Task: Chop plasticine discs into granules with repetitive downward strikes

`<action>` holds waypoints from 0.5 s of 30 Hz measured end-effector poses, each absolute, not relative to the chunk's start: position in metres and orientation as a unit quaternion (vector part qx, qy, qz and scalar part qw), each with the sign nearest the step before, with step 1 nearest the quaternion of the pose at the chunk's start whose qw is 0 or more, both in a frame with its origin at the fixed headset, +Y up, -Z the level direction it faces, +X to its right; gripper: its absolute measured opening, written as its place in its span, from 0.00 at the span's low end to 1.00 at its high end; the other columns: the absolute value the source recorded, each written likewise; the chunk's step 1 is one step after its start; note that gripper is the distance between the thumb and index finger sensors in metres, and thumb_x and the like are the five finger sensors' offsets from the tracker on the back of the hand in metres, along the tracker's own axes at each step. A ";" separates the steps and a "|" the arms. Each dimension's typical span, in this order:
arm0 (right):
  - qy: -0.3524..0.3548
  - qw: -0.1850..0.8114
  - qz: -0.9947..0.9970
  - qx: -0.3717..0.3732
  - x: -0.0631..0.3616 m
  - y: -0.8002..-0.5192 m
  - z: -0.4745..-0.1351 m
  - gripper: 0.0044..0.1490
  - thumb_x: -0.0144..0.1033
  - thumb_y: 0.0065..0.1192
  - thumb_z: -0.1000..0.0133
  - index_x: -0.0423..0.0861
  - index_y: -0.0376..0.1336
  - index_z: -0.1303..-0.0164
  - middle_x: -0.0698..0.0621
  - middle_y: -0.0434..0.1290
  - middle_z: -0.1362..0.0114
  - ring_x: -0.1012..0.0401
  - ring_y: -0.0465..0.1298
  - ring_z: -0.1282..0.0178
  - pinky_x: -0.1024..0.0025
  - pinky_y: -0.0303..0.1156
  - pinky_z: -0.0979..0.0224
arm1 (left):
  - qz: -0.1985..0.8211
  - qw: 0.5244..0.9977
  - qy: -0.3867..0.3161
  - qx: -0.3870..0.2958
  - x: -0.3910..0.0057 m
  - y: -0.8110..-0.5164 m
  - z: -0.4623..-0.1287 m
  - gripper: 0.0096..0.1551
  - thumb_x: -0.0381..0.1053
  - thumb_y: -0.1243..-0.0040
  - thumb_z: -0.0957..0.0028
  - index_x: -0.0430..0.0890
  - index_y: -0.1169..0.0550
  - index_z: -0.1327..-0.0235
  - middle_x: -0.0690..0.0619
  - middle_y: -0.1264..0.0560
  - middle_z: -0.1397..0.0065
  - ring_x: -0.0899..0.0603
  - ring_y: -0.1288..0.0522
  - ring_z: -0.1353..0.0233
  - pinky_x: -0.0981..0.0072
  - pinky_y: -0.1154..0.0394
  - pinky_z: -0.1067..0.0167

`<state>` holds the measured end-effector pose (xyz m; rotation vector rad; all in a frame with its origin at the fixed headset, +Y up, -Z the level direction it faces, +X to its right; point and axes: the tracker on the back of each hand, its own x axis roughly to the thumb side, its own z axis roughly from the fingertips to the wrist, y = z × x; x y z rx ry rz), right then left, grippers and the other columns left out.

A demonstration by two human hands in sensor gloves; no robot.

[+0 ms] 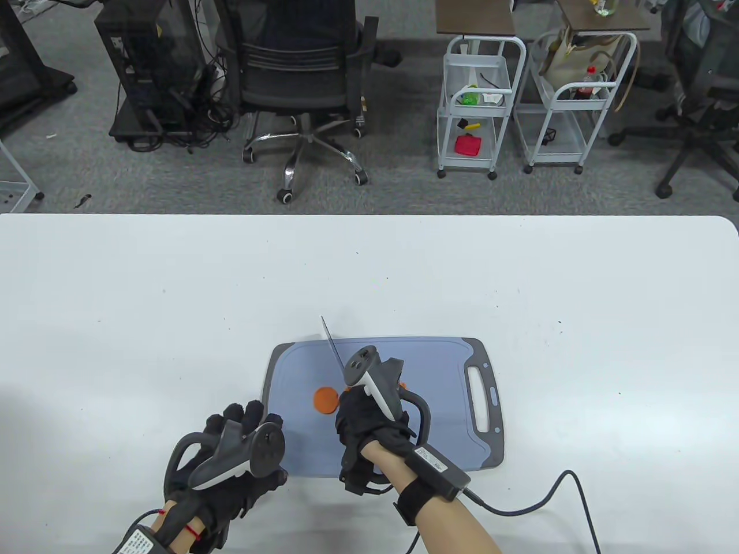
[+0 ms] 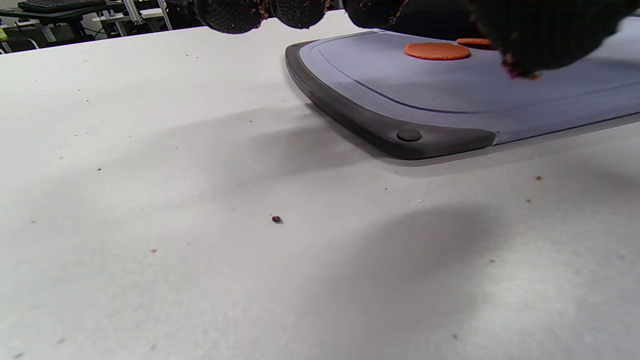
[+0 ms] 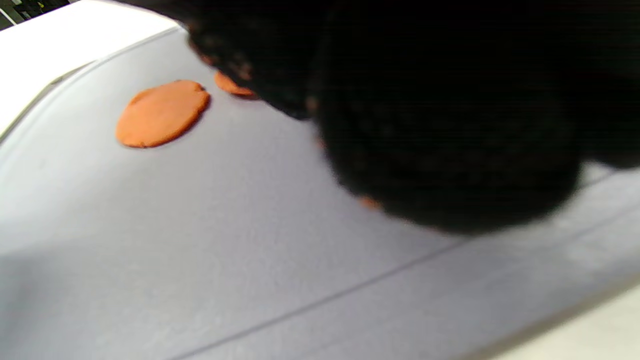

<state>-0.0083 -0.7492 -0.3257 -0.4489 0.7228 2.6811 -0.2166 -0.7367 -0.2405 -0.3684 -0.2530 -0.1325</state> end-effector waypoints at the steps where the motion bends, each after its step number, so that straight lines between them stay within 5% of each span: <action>1: 0.235 0.182 0.942 -0.158 -0.009 -0.751 -0.332 0.36 0.58 0.56 0.43 0.37 0.65 0.44 0.55 0.81 0.66 0.59 0.90 0.83 0.54 0.86 0.69 | -0.062 0.973 -0.124 -0.184 -0.217 -0.737 -0.241 0.56 0.72 0.50 0.65 0.53 0.44 0.20 0.39 0.49 0.11 0.24 0.45 0.17 0.28 0.47 0.25; 9: 0.228 0.157 0.952 -0.135 -0.013 -0.727 -0.337 0.35 0.57 0.55 0.42 0.37 0.66 0.43 0.53 0.82 0.65 0.58 0.90 0.83 0.54 0.86 0.69 | -0.058 0.973 -0.122 -0.185 -0.218 -0.737 -0.241 0.56 0.72 0.50 0.65 0.53 0.44 0.20 0.39 0.49 0.11 0.24 0.45 0.17 0.28 0.47 0.25; 15: 0.235 0.167 0.943 -0.169 -0.005 -0.746 -0.327 0.35 0.56 0.55 0.42 0.37 0.65 0.43 0.54 0.82 0.65 0.58 0.90 0.83 0.54 0.86 0.69 | -0.071 0.971 -0.122 -0.192 -0.217 -0.740 -0.241 0.56 0.72 0.50 0.65 0.53 0.44 0.20 0.39 0.49 0.11 0.24 0.45 0.17 0.28 0.47 0.25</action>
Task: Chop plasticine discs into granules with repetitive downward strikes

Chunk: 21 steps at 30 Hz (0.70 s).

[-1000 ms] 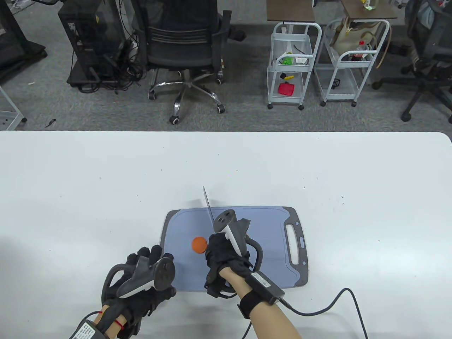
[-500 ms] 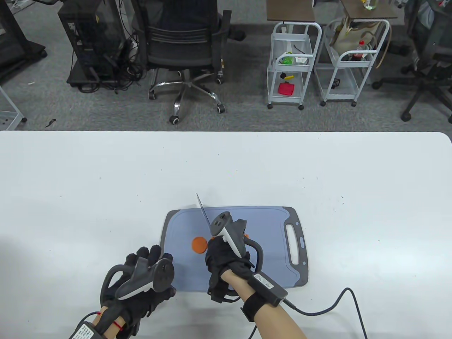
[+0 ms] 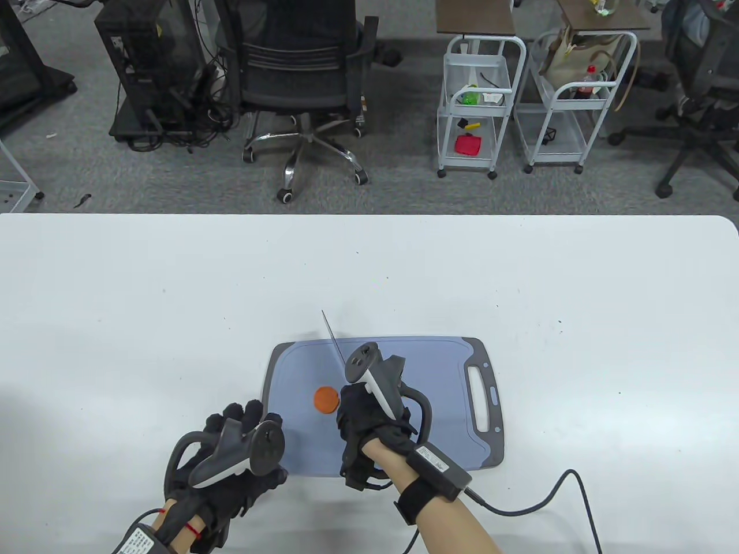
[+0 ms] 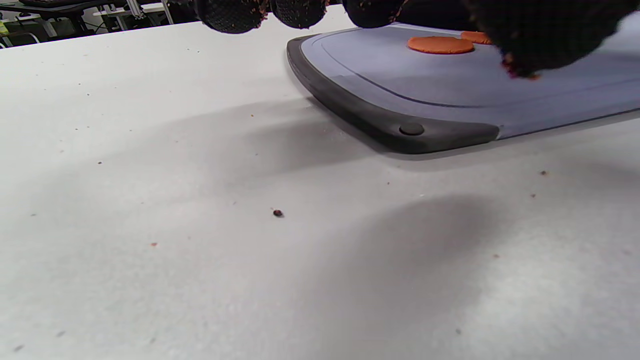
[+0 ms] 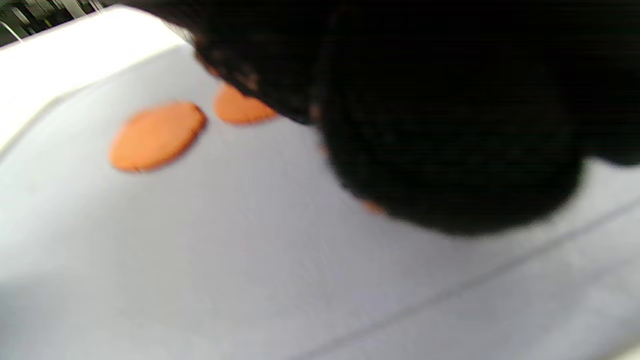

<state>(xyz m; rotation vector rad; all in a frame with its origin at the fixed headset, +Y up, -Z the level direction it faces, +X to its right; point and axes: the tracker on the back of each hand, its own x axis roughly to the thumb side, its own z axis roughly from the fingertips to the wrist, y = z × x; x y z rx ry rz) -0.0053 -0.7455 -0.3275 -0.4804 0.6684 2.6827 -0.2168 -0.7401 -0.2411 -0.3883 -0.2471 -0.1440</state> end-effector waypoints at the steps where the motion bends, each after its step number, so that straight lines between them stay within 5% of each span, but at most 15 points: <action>1: 0.245 0.156 0.942 -0.170 -0.008 -0.746 -0.331 0.36 0.57 0.55 0.42 0.37 0.65 0.43 0.54 0.82 0.65 0.58 0.90 0.83 0.53 0.86 0.69 | -0.073 0.970 -0.123 -0.194 -0.216 -0.741 -0.241 0.56 0.72 0.50 0.65 0.53 0.44 0.20 0.39 0.49 0.11 0.24 0.45 0.17 0.28 0.47 0.25; 7: 0.244 0.155 0.944 -0.162 -0.010 -0.744 -0.349 0.36 0.58 0.56 0.43 0.38 0.66 0.44 0.54 0.82 0.65 0.58 0.90 0.83 0.53 0.86 0.68 | -0.068 0.971 -0.125 -0.193 -0.216 -0.741 -0.241 0.56 0.72 0.50 0.65 0.53 0.44 0.20 0.39 0.49 0.11 0.24 0.45 0.17 0.28 0.47 0.25; 12: 0.199 0.169 0.956 -0.133 -0.011 -0.733 -0.323 0.35 0.57 0.56 0.42 0.38 0.67 0.43 0.53 0.82 0.65 0.58 0.90 0.83 0.54 0.86 0.69 | -0.062 0.972 -0.121 -0.191 -0.218 -0.738 -0.242 0.56 0.72 0.50 0.65 0.53 0.44 0.20 0.39 0.49 0.11 0.24 0.45 0.17 0.28 0.47 0.25; 21: 0.242 0.192 0.934 -0.181 -0.016 -0.750 -0.332 0.36 0.58 0.56 0.43 0.36 0.65 0.45 0.55 0.81 0.66 0.59 0.90 0.84 0.54 0.86 0.69 | -0.069 0.971 -0.123 -0.195 -0.216 -0.740 -0.242 0.56 0.72 0.50 0.65 0.53 0.44 0.20 0.39 0.49 0.11 0.24 0.45 0.17 0.28 0.47 0.25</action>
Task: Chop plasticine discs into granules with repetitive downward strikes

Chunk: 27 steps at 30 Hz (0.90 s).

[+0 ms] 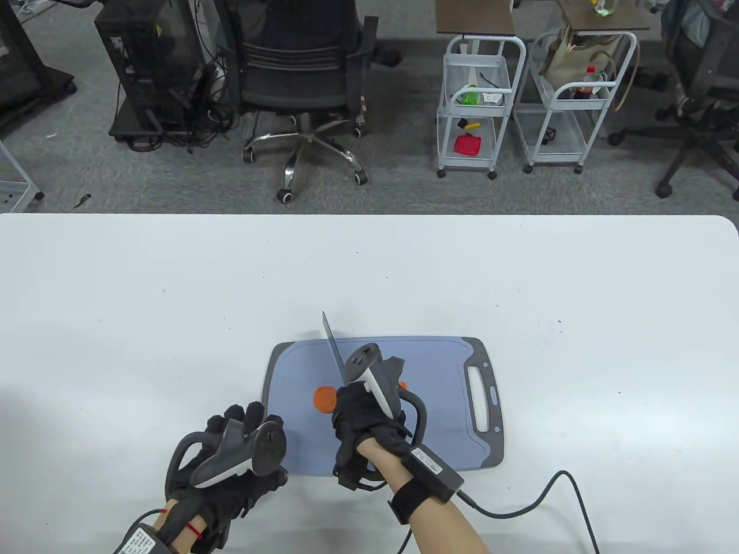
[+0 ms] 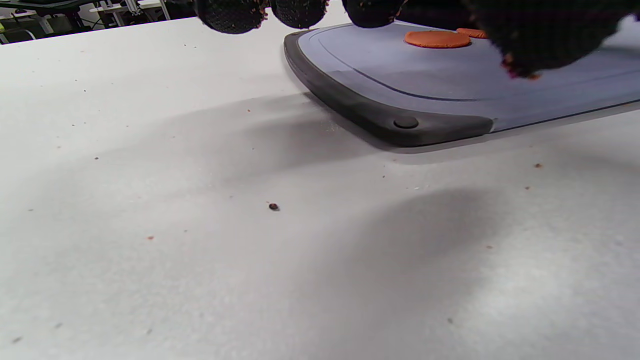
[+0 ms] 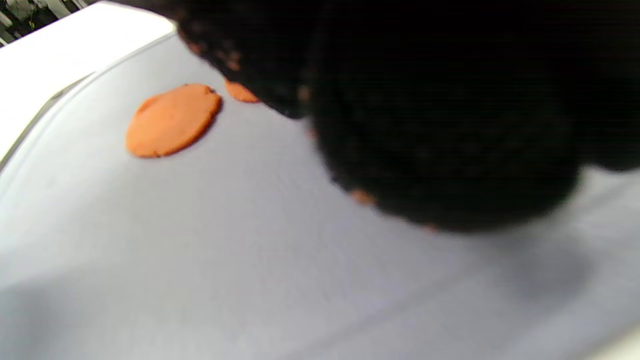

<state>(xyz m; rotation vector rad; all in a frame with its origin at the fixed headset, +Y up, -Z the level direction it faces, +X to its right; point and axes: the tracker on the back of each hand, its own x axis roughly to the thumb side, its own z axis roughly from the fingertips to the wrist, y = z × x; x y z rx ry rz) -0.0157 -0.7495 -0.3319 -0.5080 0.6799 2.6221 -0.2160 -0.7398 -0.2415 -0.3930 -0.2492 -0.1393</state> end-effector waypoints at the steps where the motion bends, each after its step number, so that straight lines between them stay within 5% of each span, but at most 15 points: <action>1: 0.241 0.181 0.936 -0.183 -0.019 -0.748 -0.337 0.36 0.58 0.56 0.43 0.37 0.65 0.45 0.55 0.81 0.66 0.59 0.90 0.84 0.54 0.86 0.69 | -0.067 0.971 -0.123 -0.193 -0.216 -0.740 -0.241 0.56 0.72 0.50 0.65 0.53 0.44 0.20 0.39 0.49 0.11 0.24 0.45 0.17 0.28 0.47 0.25; 5: 0.248 0.191 0.933 -0.176 -0.018 -0.743 -0.351 0.35 0.57 0.55 0.42 0.38 0.66 0.44 0.55 0.82 0.65 0.59 0.90 0.83 0.54 0.86 0.68 | -0.061 0.971 -0.121 -0.199 -0.217 -0.740 -0.240 0.55 0.72 0.50 0.65 0.53 0.44 0.20 0.39 0.49 0.11 0.24 0.45 0.17 0.28 0.47 0.25; 9: 0.218 0.225 0.937 -0.152 -0.010 -0.727 -0.327 0.35 0.57 0.55 0.42 0.37 0.66 0.43 0.54 0.82 0.65 0.58 0.90 0.83 0.54 0.86 0.69 | -0.060 0.972 -0.121 -0.194 -0.218 -0.738 -0.242 0.55 0.72 0.50 0.65 0.53 0.43 0.20 0.39 0.49 0.11 0.24 0.44 0.17 0.28 0.47 0.25; 15: 0.247 0.169 0.938 -0.174 -0.016 -0.750 -0.322 0.35 0.57 0.55 0.43 0.38 0.65 0.44 0.55 0.82 0.65 0.59 0.90 0.83 0.55 0.87 0.69 | -0.069 0.971 -0.125 -0.194 -0.216 -0.739 -0.241 0.55 0.72 0.50 0.65 0.53 0.43 0.20 0.39 0.49 0.11 0.24 0.44 0.17 0.29 0.47 0.25; 23: 0.232 0.152 0.947 -0.165 -0.030 -0.742 -0.353 0.35 0.58 0.55 0.42 0.38 0.67 0.44 0.55 0.82 0.65 0.60 0.90 0.83 0.55 0.87 0.69 | -0.063 0.971 -0.123 -0.196 -0.216 -0.739 -0.240 0.55 0.72 0.50 0.65 0.53 0.44 0.20 0.39 0.49 0.11 0.25 0.44 0.17 0.29 0.47 0.25; 27: 0.219 0.198 0.945 -0.137 -0.027 -0.730 -0.335 0.35 0.57 0.55 0.42 0.38 0.67 0.43 0.54 0.82 0.65 0.59 0.90 0.83 0.54 0.86 0.69 | -0.057 0.973 -0.118 -0.192 -0.220 -0.737 -0.241 0.55 0.72 0.50 0.65 0.53 0.43 0.20 0.39 0.49 0.11 0.24 0.44 0.17 0.28 0.47 0.25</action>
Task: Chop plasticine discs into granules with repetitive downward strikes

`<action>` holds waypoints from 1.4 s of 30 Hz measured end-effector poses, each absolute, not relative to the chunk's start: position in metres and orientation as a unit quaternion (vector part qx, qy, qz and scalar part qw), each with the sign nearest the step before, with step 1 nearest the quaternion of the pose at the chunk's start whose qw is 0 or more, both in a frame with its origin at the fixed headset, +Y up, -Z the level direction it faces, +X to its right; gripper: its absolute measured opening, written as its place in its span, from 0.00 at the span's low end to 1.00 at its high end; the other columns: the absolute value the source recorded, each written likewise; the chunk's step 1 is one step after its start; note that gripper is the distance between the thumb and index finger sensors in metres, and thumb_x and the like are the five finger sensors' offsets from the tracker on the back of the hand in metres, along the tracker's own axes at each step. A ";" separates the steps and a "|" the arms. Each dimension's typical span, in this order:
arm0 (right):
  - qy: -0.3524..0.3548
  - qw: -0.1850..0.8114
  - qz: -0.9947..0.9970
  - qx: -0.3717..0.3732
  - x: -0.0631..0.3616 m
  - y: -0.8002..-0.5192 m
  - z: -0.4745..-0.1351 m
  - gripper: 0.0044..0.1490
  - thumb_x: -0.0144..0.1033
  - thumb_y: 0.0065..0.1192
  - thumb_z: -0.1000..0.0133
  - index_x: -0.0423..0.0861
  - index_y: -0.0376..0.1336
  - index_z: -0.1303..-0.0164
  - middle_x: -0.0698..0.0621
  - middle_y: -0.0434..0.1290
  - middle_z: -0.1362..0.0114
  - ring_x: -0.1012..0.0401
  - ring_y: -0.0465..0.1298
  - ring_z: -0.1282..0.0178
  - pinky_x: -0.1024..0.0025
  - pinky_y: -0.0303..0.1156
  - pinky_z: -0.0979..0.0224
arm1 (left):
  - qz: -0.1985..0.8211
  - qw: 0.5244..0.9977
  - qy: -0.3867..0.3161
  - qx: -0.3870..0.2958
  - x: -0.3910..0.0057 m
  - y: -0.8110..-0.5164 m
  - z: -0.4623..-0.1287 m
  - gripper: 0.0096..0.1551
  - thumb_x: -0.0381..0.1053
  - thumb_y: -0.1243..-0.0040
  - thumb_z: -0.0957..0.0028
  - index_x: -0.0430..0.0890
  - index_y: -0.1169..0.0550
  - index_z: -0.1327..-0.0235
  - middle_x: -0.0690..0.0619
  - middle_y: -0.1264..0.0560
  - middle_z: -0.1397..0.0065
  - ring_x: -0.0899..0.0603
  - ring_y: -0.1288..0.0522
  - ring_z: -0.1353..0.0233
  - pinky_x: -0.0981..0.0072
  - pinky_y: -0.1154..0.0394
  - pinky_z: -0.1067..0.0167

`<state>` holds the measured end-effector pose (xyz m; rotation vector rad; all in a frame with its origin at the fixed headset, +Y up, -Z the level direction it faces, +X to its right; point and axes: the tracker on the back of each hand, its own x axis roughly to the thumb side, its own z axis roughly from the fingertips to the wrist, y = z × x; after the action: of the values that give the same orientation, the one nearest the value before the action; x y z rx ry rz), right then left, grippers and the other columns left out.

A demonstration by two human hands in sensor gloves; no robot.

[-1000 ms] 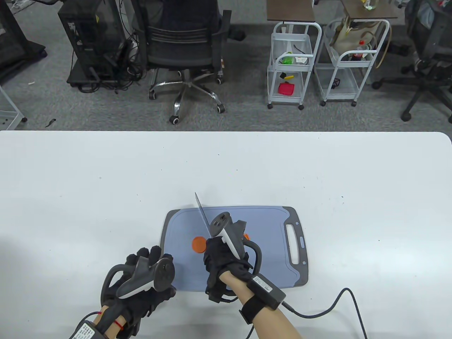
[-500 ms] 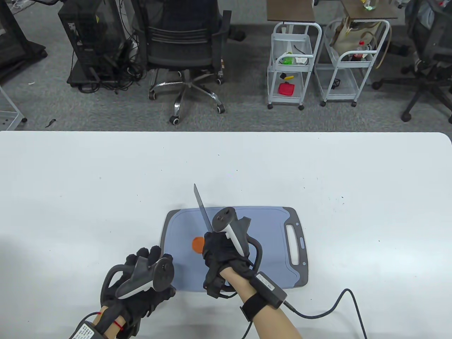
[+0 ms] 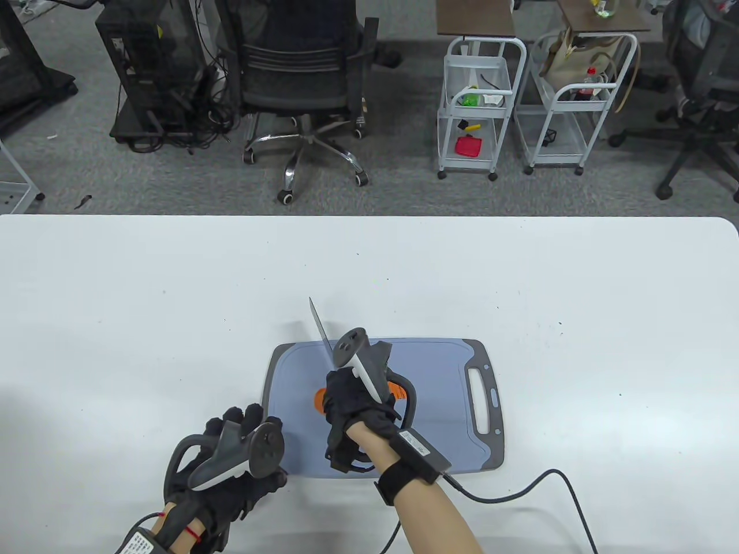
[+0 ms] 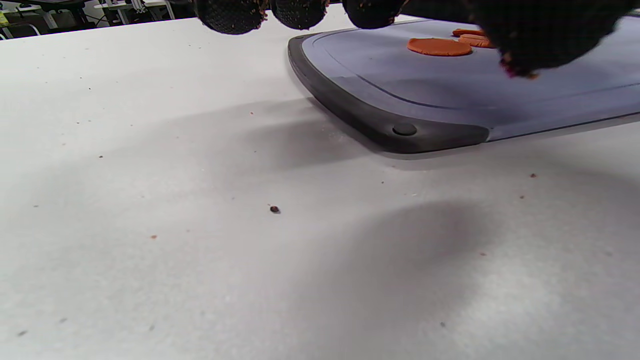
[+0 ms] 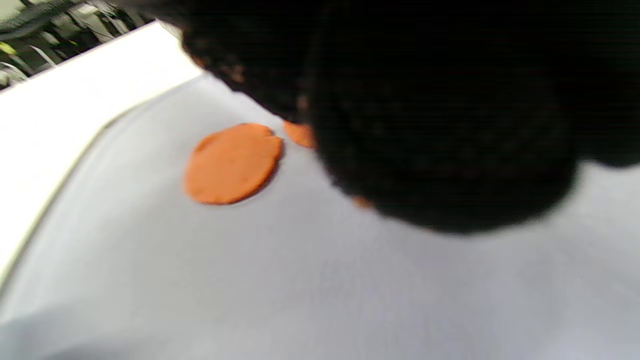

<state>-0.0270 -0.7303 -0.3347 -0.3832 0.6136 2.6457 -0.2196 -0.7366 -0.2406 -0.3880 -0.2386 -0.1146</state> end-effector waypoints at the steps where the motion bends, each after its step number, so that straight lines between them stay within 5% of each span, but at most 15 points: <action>1: 0.232 0.201 0.942 -0.133 -0.028 -0.731 -0.327 0.35 0.57 0.55 0.42 0.38 0.67 0.43 0.54 0.82 0.65 0.59 0.90 0.83 0.54 0.86 0.69 | -0.058 0.973 -0.118 -0.190 -0.220 -0.736 -0.241 0.55 0.72 0.50 0.65 0.53 0.44 0.20 0.39 0.49 0.11 0.24 0.45 0.17 0.28 0.47 0.25; 7: 0.223 0.177 0.945 -0.161 -0.027 -0.749 -0.326 0.35 0.57 0.55 0.42 0.37 0.66 0.44 0.55 0.82 0.65 0.59 0.90 0.83 0.55 0.86 0.69 | -0.066 0.970 -0.122 -0.198 -0.217 -0.739 -0.240 0.55 0.72 0.50 0.65 0.53 0.44 0.20 0.39 0.49 0.11 0.24 0.44 0.17 0.29 0.47 0.25; 12: 0.220 0.159 0.949 -0.160 -0.035 -0.745 -0.350 0.35 0.58 0.55 0.42 0.38 0.67 0.44 0.55 0.82 0.65 0.60 0.90 0.83 0.55 0.86 0.69 | -0.059 0.971 -0.119 -0.197 -0.218 -0.737 -0.240 0.55 0.72 0.50 0.65 0.53 0.44 0.20 0.39 0.49 0.11 0.25 0.45 0.17 0.29 0.47 0.25; 21: 0.232 0.200 0.941 -0.147 -0.029 -0.740 -0.327 0.35 0.57 0.55 0.42 0.37 0.67 0.43 0.54 0.82 0.64 0.59 0.90 0.83 0.54 0.86 0.69 | -0.065 0.974 -0.115 -0.184 -0.223 -0.732 -0.242 0.55 0.72 0.50 0.65 0.53 0.44 0.20 0.39 0.49 0.11 0.24 0.44 0.17 0.29 0.47 0.25; 32: 0.235 0.171 0.943 -0.162 -0.045 -0.743 -0.353 0.35 0.57 0.55 0.42 0.37 0.66 0.44 0.55 0.82 0.65 0.59 0.90 0.82 0.54 0.86 0.68 | -0.024 0.972 -0.114 -0.203 -0.230 -0.733 -0.246 0.55 0.72 0.50 0.65 0.53 0.44 0.20 0.39 0.49 0.11 0.25 0.44 0.17 0.29 0.47 0.25; 40: 0.244 0.142 0.944 -0.171 -0.045 -0.745 -0.329 0.35 0.57 0.54 0.42 0.38 0.66 0.44 0.55 0.82 0.65 0.60 0.90 0.83 0.55 0.87 0.69 | -0.040 0.973 -0.108 -0.199 -0.229 -0.734 -0.246 0.55 0.72 0.50 0.65 0.53 0.44 0.20 0.39 0.49 0.11 0.24 0.44 0.17 0.29 0.47 0.25; 42: 0.202 0.141 0.958 -0.150 -0.051 -0.747 -0.328 0.35 0.57 0.55 0.42 0.37 0.65 0.44 0.55 0.81 0.66 0.60 0.90 0.83 0.55 0.86 0.69 | -0.041 0.973 -0.112 -0.195 -0.227 -0.733 -0.244 0.55 0.72 0.50 0.65 0.53 0.44 0.20 0.39 0.49 0.11 0.24 0.44 0.17 0.29 0.47 0.25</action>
<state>-0.0510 -0.7474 -0.3284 -0.4327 0.5826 2.7648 -0.2273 -0.7329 -0.2440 -0.3944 -0.2251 -0.0836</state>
